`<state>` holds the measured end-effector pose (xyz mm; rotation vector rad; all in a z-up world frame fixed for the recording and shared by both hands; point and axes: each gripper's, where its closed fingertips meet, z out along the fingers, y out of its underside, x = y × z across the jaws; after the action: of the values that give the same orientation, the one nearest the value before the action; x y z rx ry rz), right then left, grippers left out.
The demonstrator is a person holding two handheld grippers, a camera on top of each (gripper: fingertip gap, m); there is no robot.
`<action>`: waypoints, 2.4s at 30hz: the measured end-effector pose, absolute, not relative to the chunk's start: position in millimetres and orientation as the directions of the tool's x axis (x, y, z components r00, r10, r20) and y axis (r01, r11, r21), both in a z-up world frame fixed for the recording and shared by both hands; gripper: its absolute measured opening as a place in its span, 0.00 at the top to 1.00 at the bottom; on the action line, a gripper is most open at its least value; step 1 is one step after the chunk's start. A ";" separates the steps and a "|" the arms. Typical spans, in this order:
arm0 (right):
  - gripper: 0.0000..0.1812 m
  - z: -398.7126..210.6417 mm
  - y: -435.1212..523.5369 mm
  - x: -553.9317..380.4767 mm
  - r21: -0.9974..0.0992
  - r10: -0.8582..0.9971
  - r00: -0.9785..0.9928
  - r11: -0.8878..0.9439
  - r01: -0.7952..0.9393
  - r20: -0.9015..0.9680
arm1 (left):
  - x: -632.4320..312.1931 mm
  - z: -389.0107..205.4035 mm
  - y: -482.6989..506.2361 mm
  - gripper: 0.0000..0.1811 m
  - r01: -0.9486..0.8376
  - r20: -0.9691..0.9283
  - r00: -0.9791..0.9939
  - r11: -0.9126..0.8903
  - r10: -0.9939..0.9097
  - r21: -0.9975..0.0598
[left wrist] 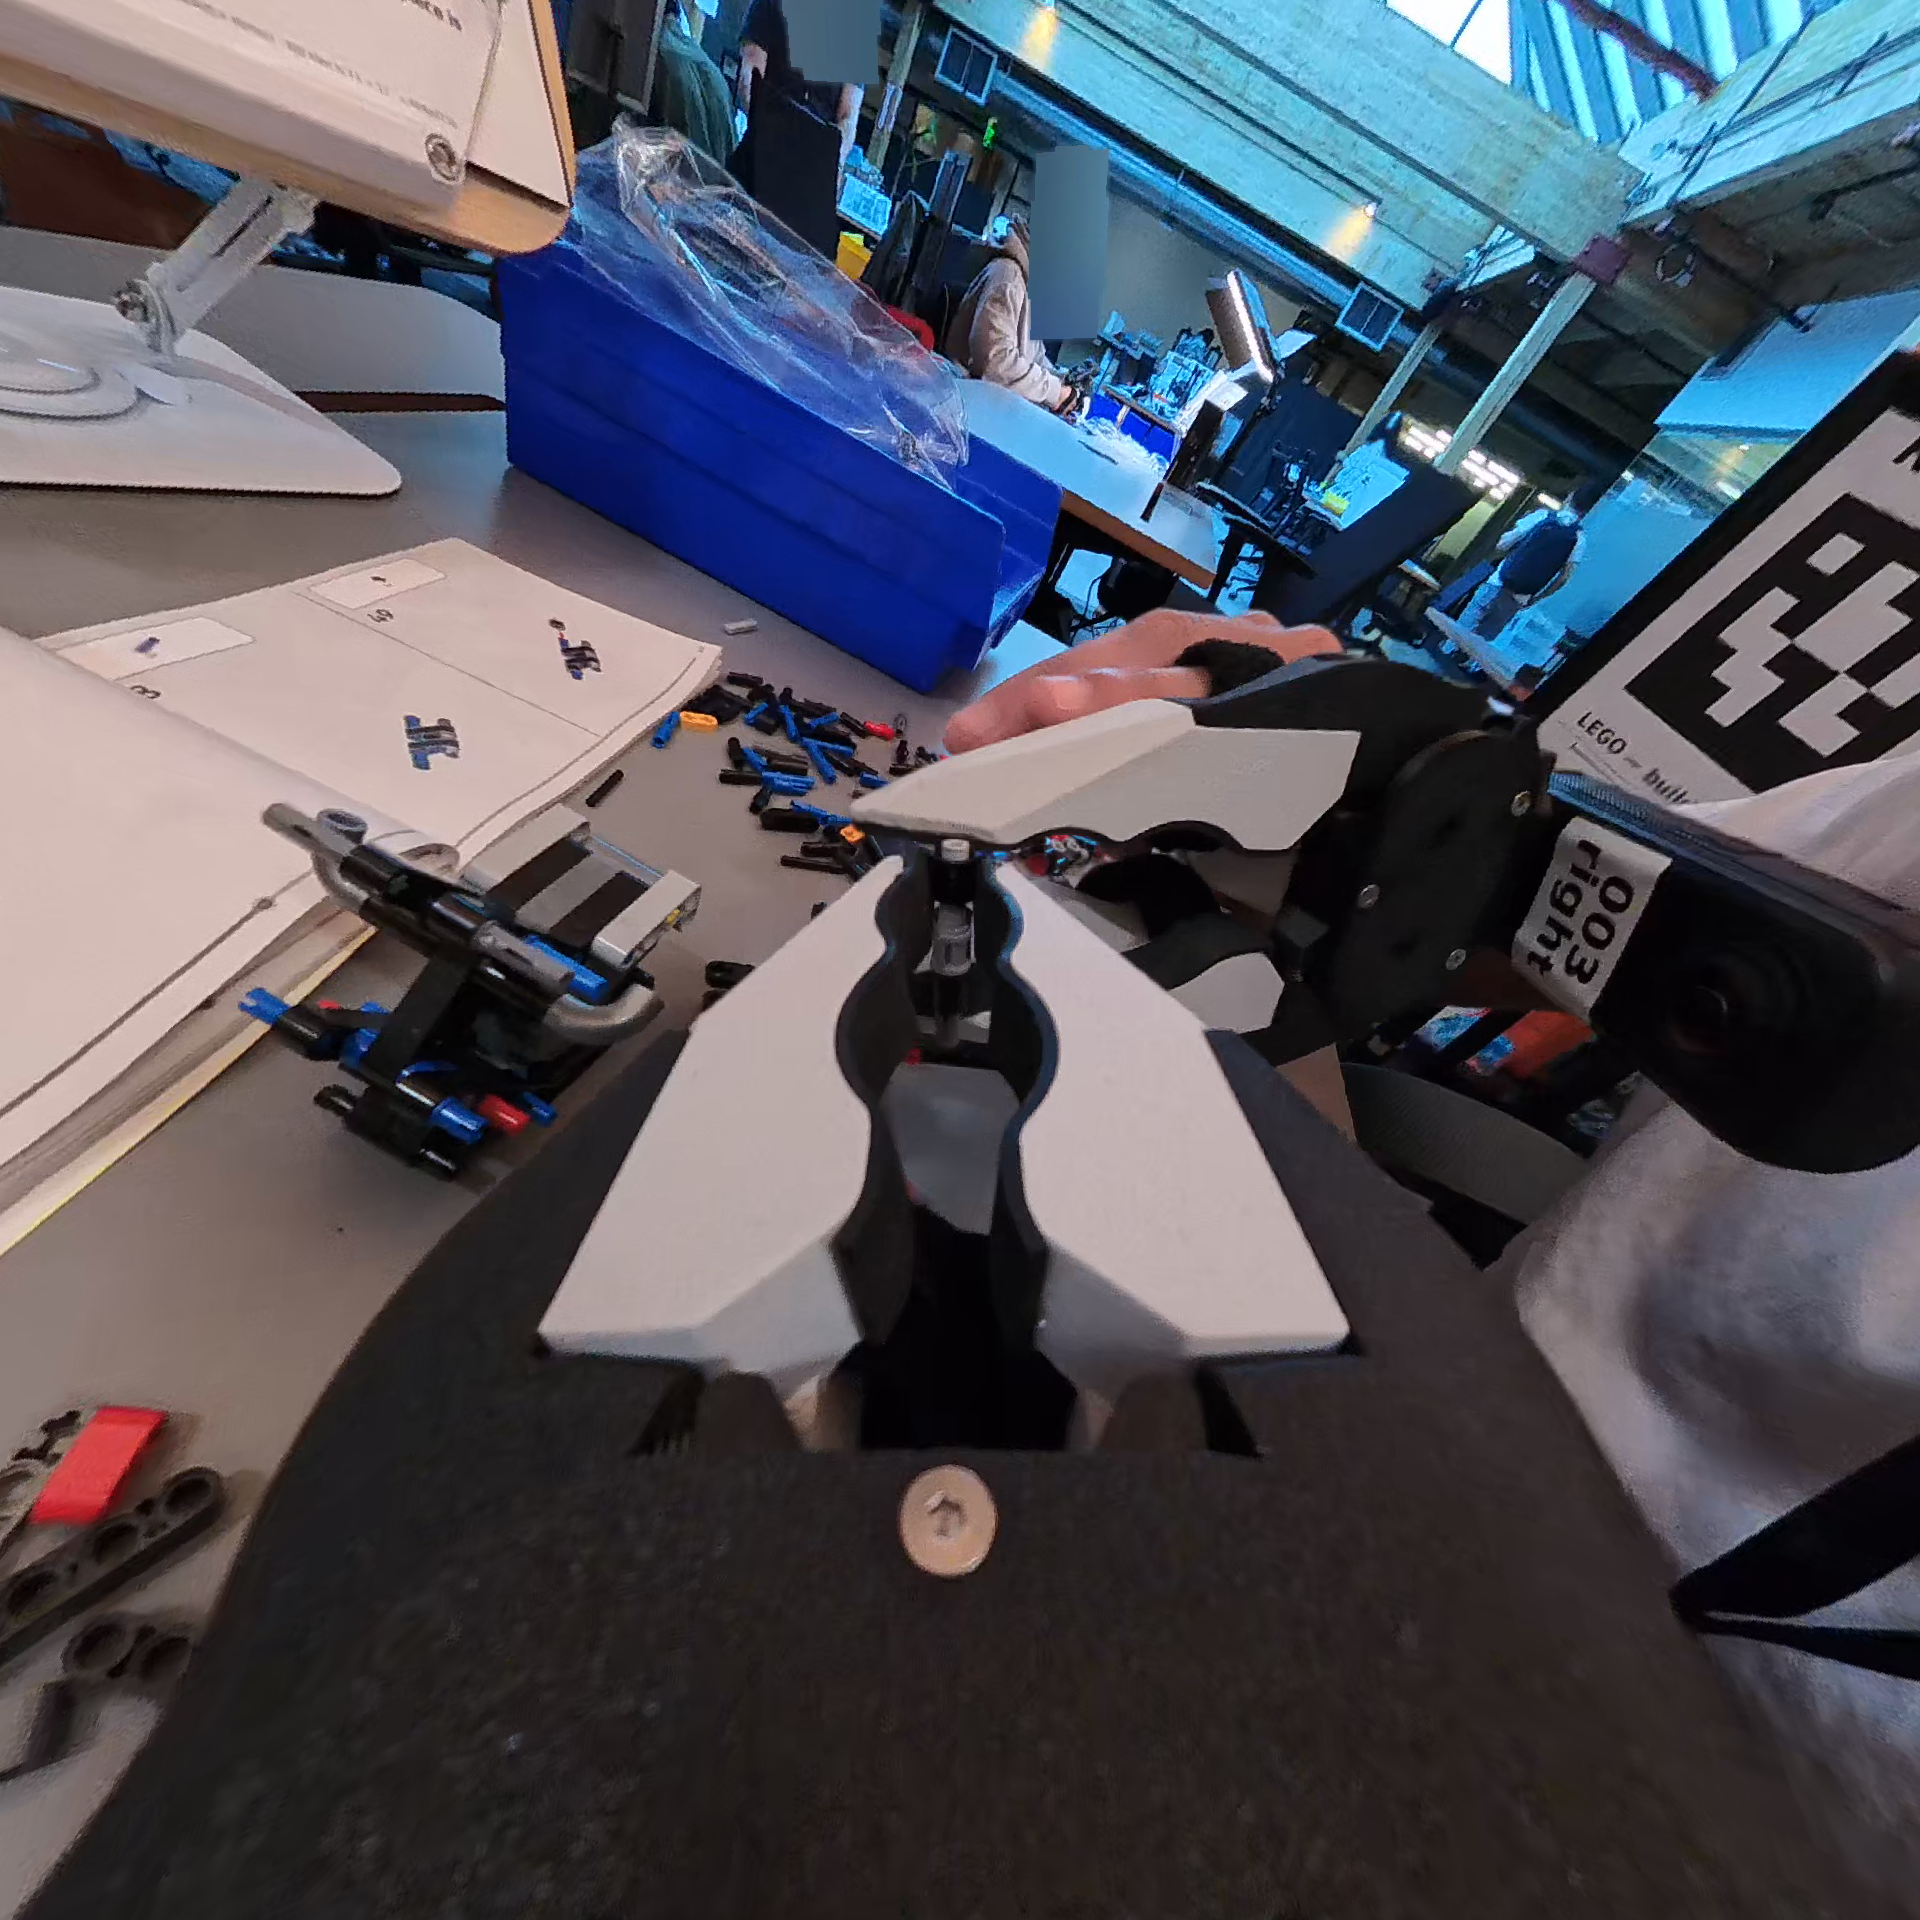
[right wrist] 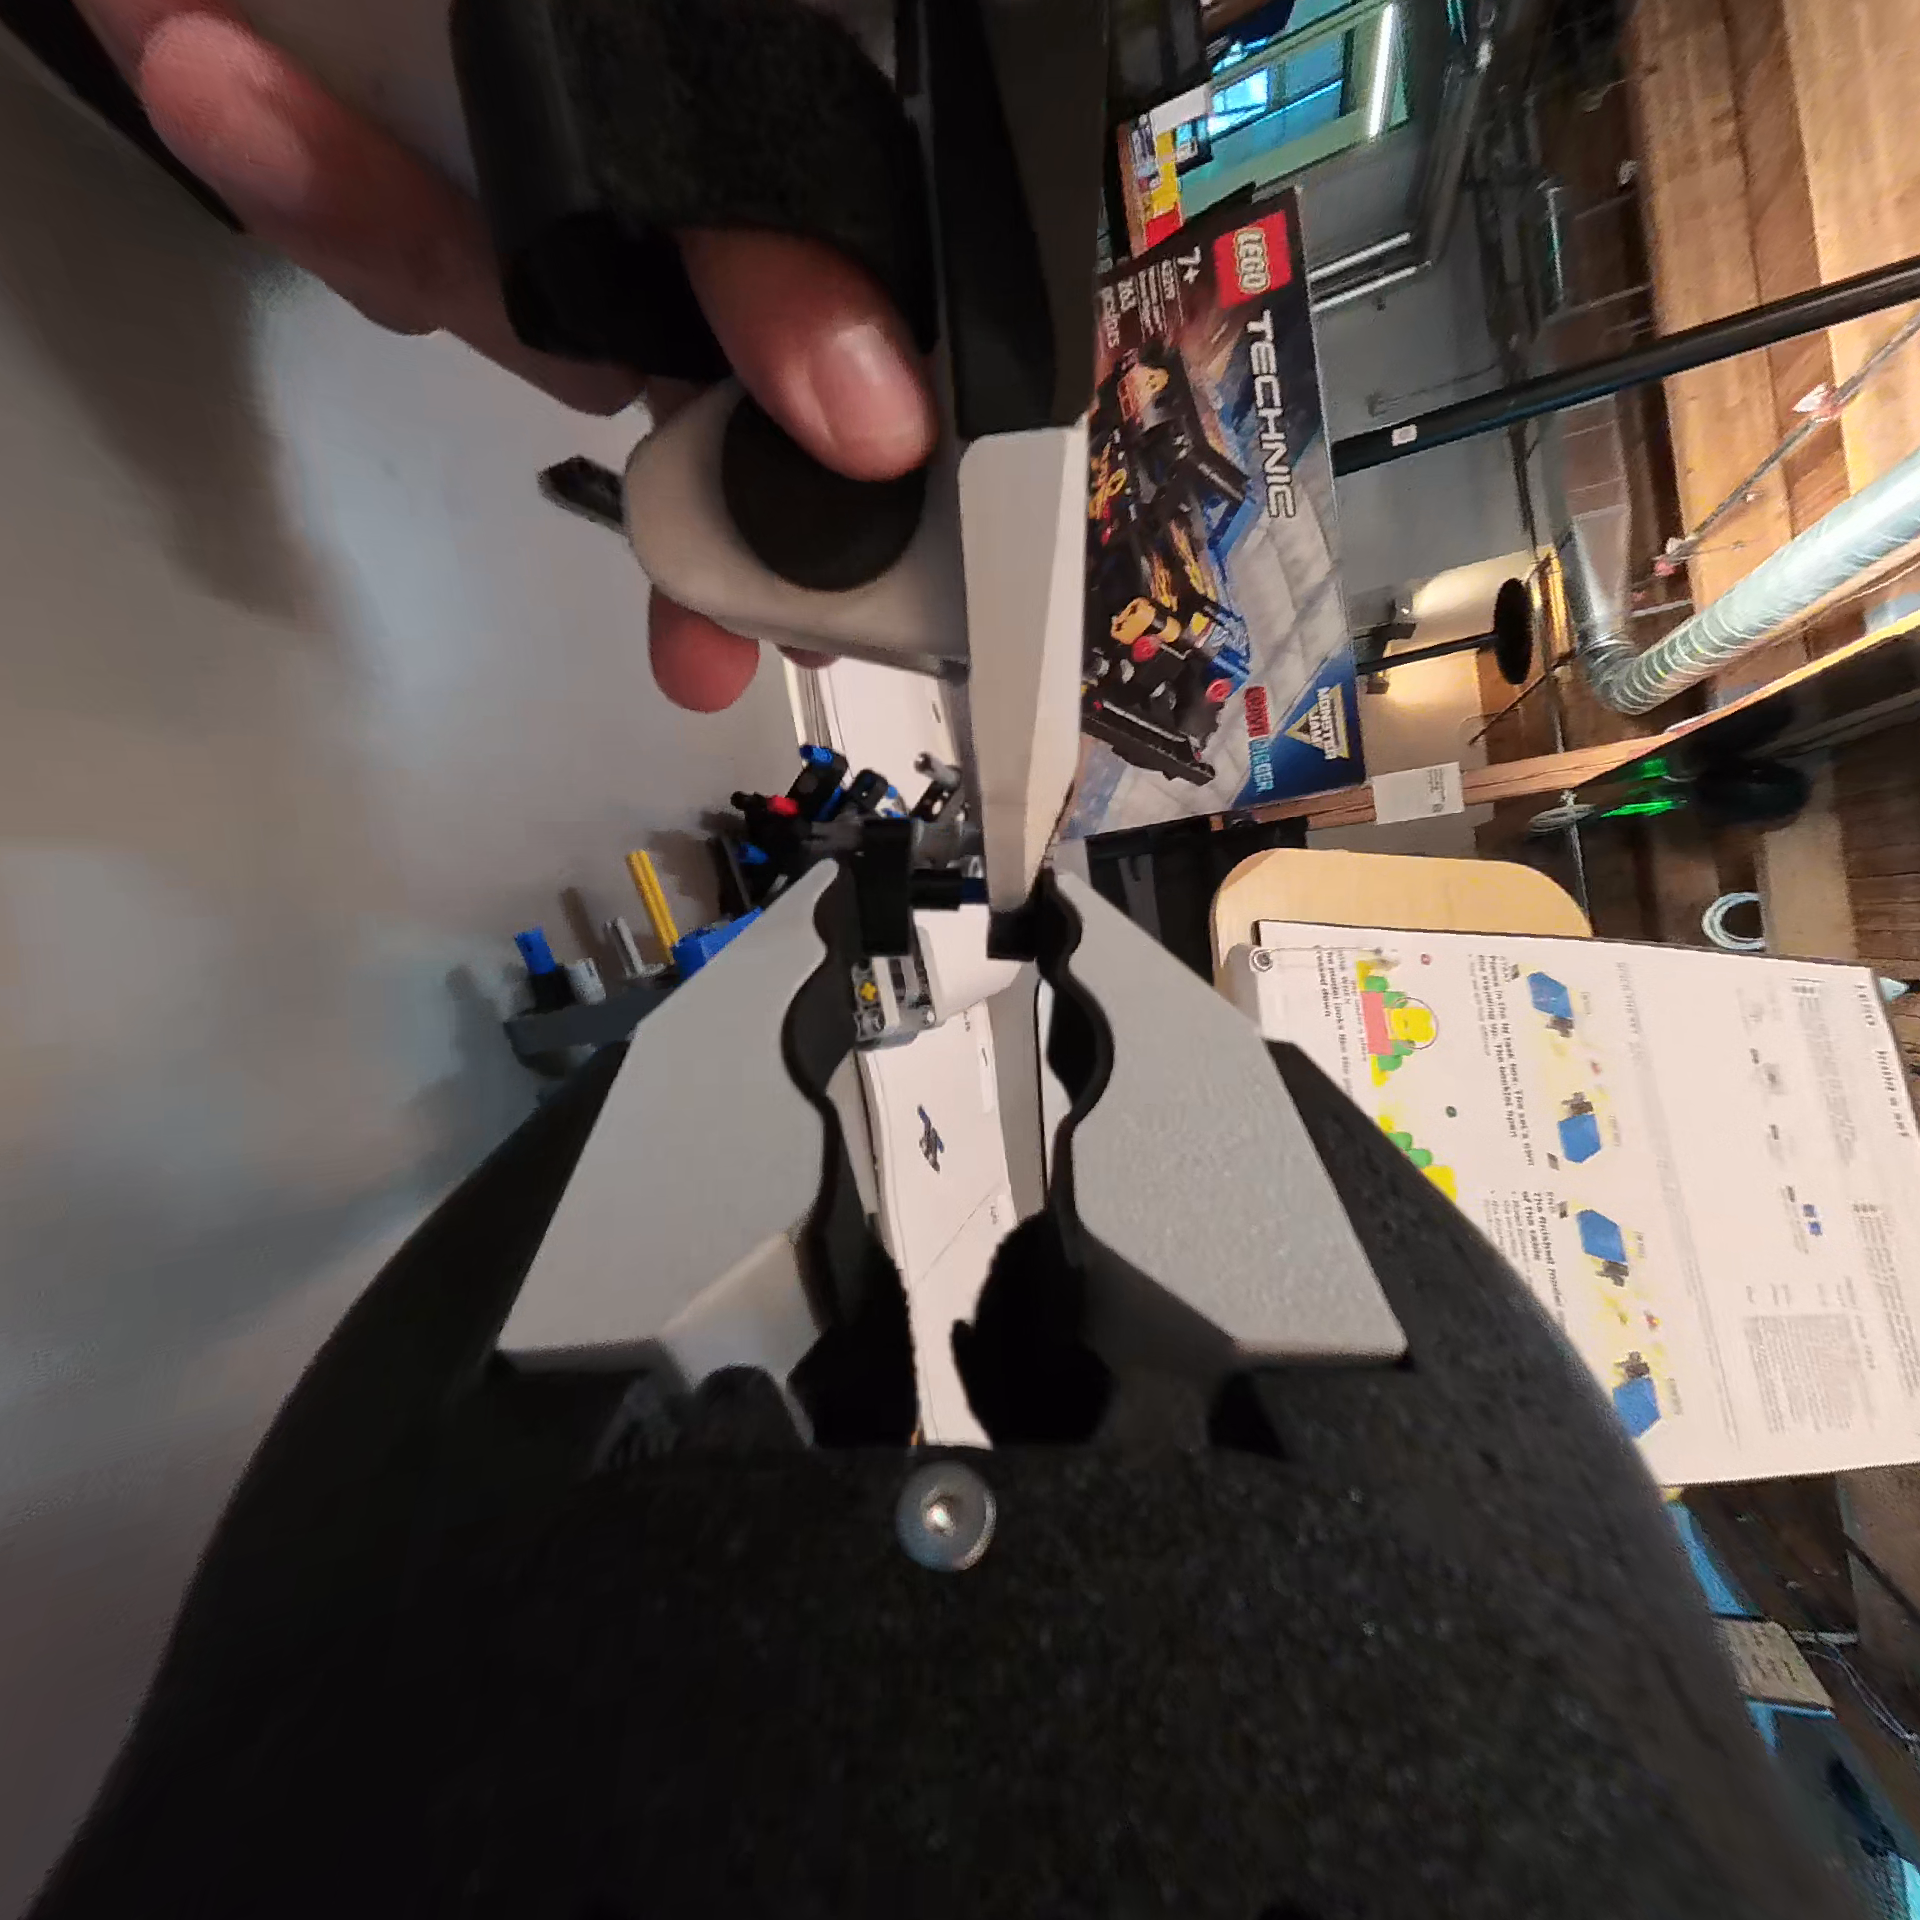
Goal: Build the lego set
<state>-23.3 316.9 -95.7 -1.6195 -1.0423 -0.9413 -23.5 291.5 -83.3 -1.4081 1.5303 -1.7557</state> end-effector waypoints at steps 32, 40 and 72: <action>0.86 -93.8 310.6 -16.7 -0.362 0.198 0.386 -0.148 0.920 0.901 | -23.7 -83.7 294.6 0.97 -0.335 0.536 -0.458 -0.421 -0.709 -0.843; 0.86 -97.4 310.4 -20.1 -0.341 0.218 0.369 -0.156 0.927 0.903 | -21.7 -87.1 287.7 0.97 -0.345 0.545 -0.453 -0.425 -0.706 -0.837; 0.86 -98.9 315.2 -19.5 -0.396 0.214 0.430 -0.186 0.899 0.877 | -24.0 -89.0 291.9 0.97 -0.390 0.549 -0.400 -0.406 -0.734 -0.827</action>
<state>-19.5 315.2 -98.9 -1.6672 -0.9825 -0.8436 -24.0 291.9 -89.0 -1.5417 1.5336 -1.8804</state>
